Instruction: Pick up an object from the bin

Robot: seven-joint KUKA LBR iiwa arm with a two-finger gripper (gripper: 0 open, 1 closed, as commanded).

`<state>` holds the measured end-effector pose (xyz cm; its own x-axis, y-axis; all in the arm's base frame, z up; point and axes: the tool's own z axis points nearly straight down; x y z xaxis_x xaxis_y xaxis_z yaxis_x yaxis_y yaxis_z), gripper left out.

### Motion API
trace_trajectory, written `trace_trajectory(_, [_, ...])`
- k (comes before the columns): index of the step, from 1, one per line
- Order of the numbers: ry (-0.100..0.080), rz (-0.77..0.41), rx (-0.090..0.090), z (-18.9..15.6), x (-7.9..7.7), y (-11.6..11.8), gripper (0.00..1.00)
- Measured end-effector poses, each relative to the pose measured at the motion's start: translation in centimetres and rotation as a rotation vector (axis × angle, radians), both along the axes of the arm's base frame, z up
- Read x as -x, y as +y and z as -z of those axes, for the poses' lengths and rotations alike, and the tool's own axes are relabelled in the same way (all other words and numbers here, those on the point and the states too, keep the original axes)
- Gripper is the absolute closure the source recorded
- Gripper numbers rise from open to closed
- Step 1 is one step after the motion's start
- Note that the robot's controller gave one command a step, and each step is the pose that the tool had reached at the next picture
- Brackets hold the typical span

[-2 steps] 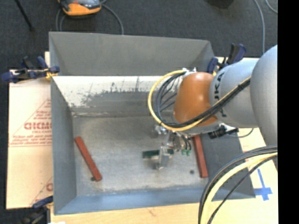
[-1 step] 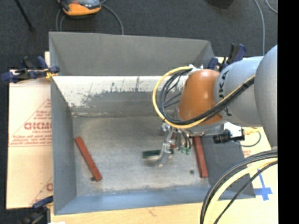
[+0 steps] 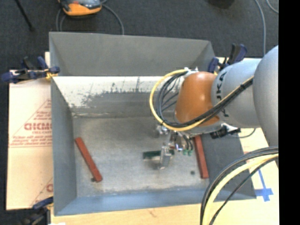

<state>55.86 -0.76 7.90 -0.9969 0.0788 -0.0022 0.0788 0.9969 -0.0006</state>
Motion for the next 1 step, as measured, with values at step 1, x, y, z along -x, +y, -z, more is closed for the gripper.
trace_trajectory(1, [0.000,0.254,-0.001,0.79,0.18,-0.28,1.00])
